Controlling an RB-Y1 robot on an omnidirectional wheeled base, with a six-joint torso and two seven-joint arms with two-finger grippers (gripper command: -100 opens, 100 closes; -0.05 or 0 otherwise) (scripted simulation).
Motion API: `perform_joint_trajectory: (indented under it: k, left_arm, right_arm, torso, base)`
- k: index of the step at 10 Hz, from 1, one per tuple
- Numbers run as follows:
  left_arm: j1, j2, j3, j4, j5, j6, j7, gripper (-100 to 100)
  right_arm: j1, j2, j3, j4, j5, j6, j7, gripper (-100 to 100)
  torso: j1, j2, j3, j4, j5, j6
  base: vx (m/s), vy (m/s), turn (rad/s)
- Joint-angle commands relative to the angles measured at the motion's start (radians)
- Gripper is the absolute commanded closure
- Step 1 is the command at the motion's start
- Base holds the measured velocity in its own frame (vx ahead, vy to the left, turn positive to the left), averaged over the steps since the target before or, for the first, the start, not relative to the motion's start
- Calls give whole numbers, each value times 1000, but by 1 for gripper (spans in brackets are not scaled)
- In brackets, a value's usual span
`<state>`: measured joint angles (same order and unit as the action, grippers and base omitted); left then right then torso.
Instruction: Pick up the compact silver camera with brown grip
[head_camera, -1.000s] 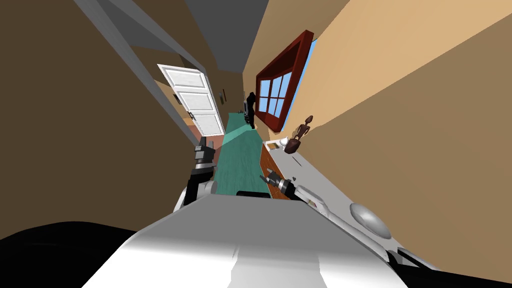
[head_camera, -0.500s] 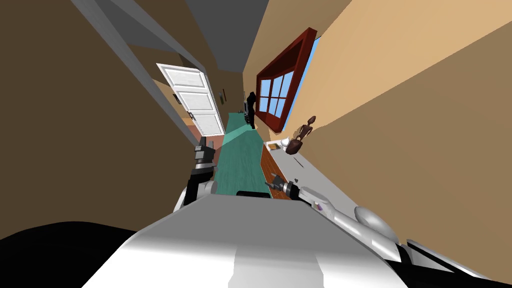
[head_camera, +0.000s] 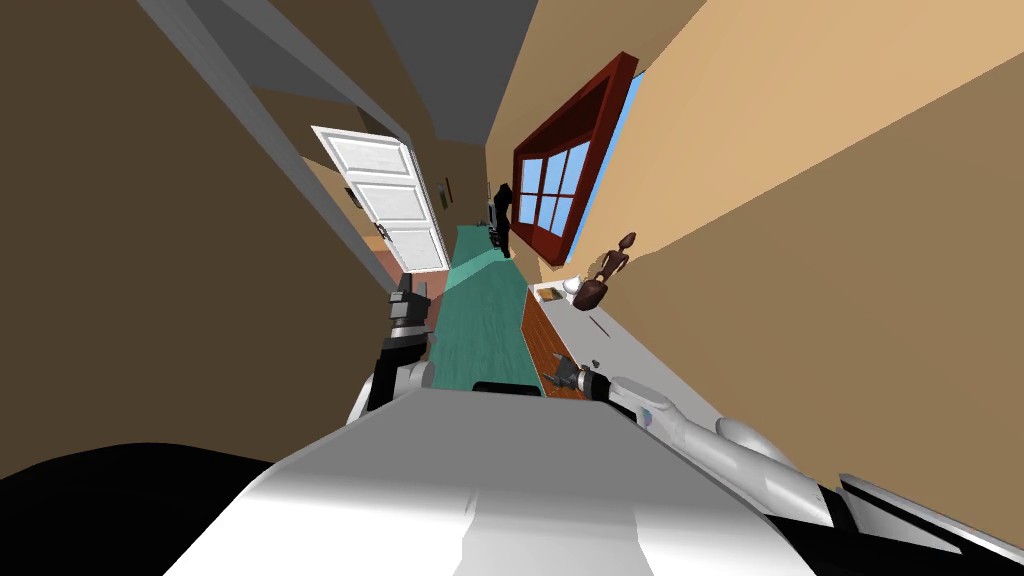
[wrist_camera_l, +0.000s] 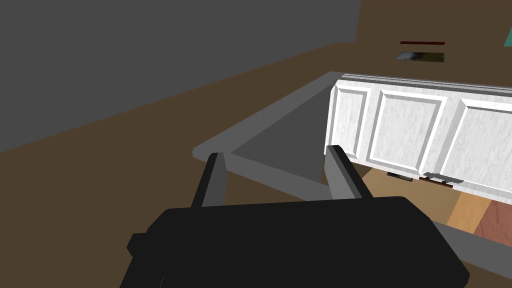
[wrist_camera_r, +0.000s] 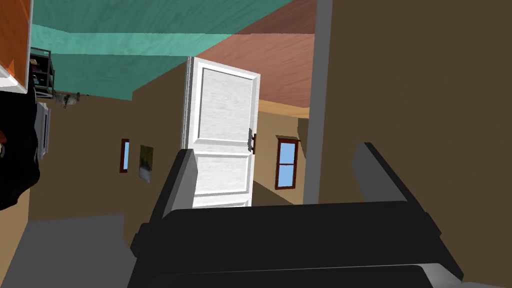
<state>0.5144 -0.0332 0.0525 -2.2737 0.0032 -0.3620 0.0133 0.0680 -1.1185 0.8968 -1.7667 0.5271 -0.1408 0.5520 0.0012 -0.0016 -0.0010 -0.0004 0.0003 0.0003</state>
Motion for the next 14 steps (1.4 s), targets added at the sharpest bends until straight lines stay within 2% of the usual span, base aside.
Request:
perform_joint_trajectory:
  k: [1, 2, 5, 6, 10, 13, 14]
  left_arm:
    - [0, 0, 0, 0, 0, 0, 0, 0]
    - [0, 0, 0, 0, 0, 0, 0, 0]
    - [0, 0, 0, 0, 0, 0, 0, 0]
    - [0, 0, 0, 0, 0, 0, 0, 0]
    - [0, 0, 0, 0, 0, 0, 0, 0]
    - [0, 0, 0, 0, 0, 0, 0, 0]
    - [0, 0, 0, 0, 0, 0, 0, 0]
  right_arm:
    - [-22, -50, 42, 28, 28, 17, 29, -100]
    - [-22, -63, 42, 28, 28, 17, 29, -100]
    - [-64, -164, 118, 92, 79, 44, 78, -100]
    - [-64, -164, 118, 92, 79, 44, 78, -100]
    - [-102, -263, 194, 157, 129, 71, 126, -100]
    - [-114, -302, 229, 187, 151, 83, 147, -100]
    - [-117, -287, 222, 195, 147, 73, 143, -100]
  torso:
    - [0, 0, 0, 0, 0, 0]
    - [0, -1, 0, 0, 0, 0]
    - [0, -1, 0, 0, 0, 0]
    - [0, -1, -1, 0, 0, 0]
    - [-1, 0, 0, 0, 0, 0]
    - [-1, 0, 0, 0, 0, 0]
    - [-2, 1, 0, 0, 0, 0]
  base:
    - [41, 35, -1]
    - [32, 24, -3]
    - [38, 26, -1]
    - [33, 20, -3]
    - [28, 15, -2]
    - [26, 4, -2]
    - [9, -4, -1]
